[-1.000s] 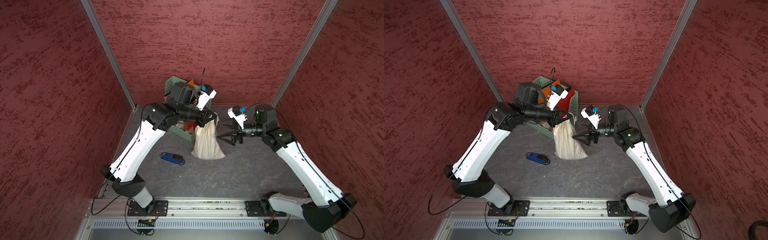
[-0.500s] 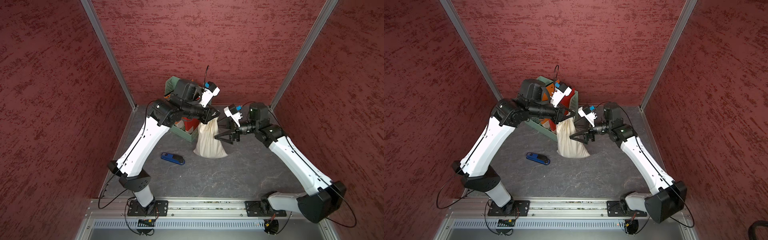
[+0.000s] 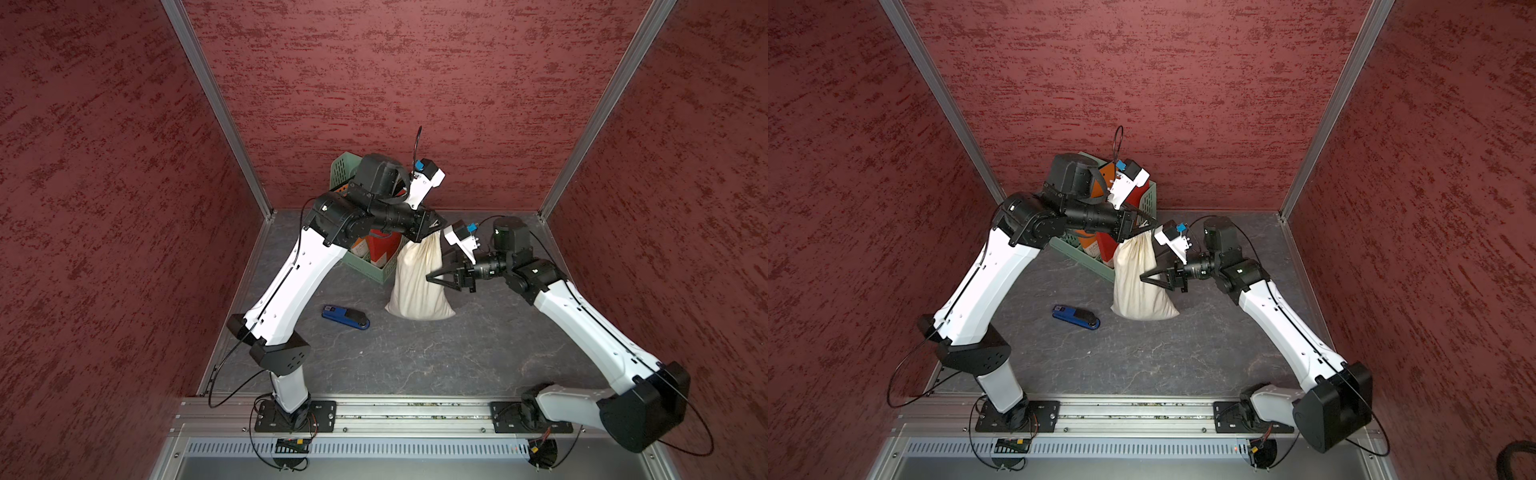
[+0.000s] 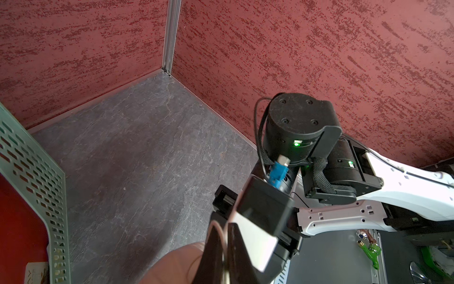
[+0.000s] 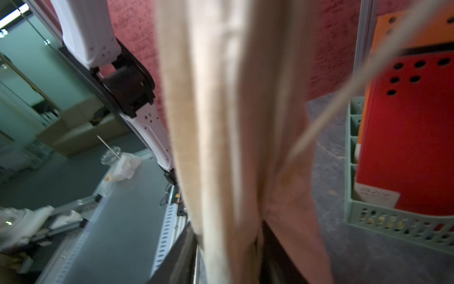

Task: Close the soil bag
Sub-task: Pick up the soil bag from the center of the board.

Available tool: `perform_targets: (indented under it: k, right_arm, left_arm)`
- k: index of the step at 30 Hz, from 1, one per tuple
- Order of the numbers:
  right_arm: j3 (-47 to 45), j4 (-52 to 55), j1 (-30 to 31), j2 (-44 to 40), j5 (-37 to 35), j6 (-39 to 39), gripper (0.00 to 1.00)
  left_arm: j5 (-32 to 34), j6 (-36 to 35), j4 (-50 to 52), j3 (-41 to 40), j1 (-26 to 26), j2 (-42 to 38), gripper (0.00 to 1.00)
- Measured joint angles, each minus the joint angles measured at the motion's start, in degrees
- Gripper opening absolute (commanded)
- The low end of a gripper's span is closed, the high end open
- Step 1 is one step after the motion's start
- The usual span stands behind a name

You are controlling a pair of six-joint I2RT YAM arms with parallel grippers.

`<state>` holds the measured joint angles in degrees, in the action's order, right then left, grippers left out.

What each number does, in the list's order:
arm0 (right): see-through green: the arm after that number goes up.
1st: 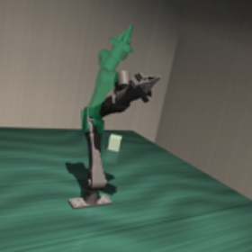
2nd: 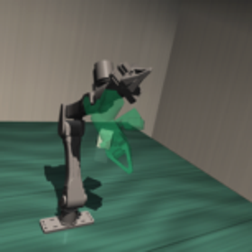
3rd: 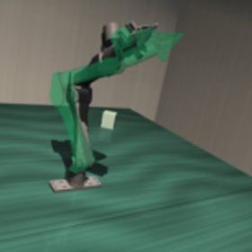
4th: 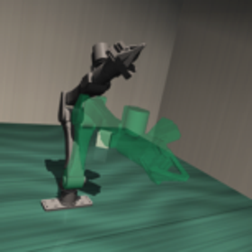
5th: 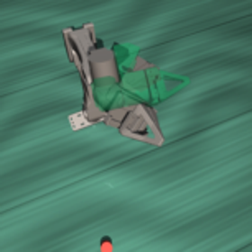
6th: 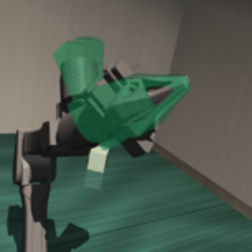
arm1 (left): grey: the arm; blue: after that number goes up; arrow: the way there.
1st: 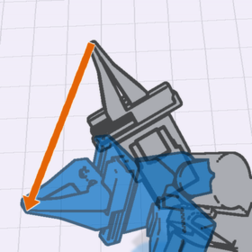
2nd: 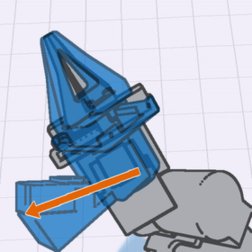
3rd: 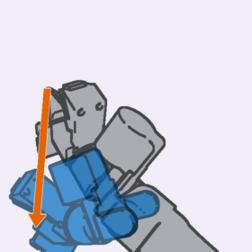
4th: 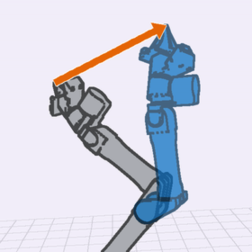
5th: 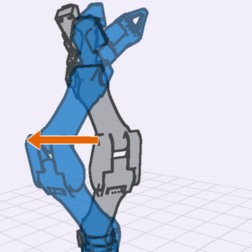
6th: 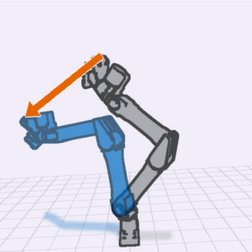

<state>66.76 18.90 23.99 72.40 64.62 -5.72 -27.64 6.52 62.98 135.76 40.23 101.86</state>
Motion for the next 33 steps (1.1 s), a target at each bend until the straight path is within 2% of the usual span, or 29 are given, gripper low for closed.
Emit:
perform_targets:
  k: [2, 3, 11, 13, 19, 20, 23, 24, 25, 26, 33]
  right_arm:
    - [-0.7, -0.5, 0.1, -1.1, -0.9, 0.3, 0.01]
    - [-1.1, -0.8, 0.2, -1.7, -1.2, 0.8, 0.00]
    - [-4.8, -5.1, 0.4, -6.5, -3.9, 5.0, 0.00]
    - [-5.3, -5.8, 0.5, -7.3, -4.9, 6.3, 0.00]
    - [-7.1, -8.6, 0.6, -9.4, -7.1, 9.9, 0.00]
    - [-7.4, -9.2, 0.6, -9.7, -7.4, 10.5, 0.00]
    - [-7.7, -10.1, 0.7, -10.5, -7.6, 12.1, 0.00]
    - [-7.7, -10.4, 0.7, -10.8, -7.7, 12.5, 0.00]
    - [-7.7, -10.8, 0.7, -11.0, -7.8, 12.9, 0.00]
    - [-7.7, -11.0, 0.7, -11.2, -7.9, 13.2, 0.00]
    - [-7.7, -12.1, 0.7, -11.6, -12.7, 14.5, 0.00]
  left_arm:
    - [-0.5, 0.6, -0.4, 0.0, 0.0, 0.2, 0.00]
    - [-0.7, 0.7, -0.6, 0.0, 0.0, 0.2, 0.00]
    - [-1.4, 1.9, -1.3, 0.2, 0.1, 0.3, 0.00]
    - [-1.0, 2.3, -1.3, 0.5, 0.0, 0.5, 0.08]
    - [1.9, 3.7, -0.6, 1.0, -0.5, 1.8, 0.11]
    - [2.4, 4.2, 0.0, 1.2, -0.8, 2.1, 0.18]
    - [4.4, 5.7, 0.9, 1.5, -2.6, 3.1, 0.54]
    - [5.1, 6.2, 1.3, 1.5, -3.3, 3.3, 0.70]
    - [5.7, 6.3, 1.7, 1.5, -3.8, 3.4, 0.95]
    - [6.1, 6.4, 1.9, 1.5, -4.3, 3.4, 0.99]
    - [8.9, 6.8, 2.0, 1.3, -5.6, 2.2, 1.00]
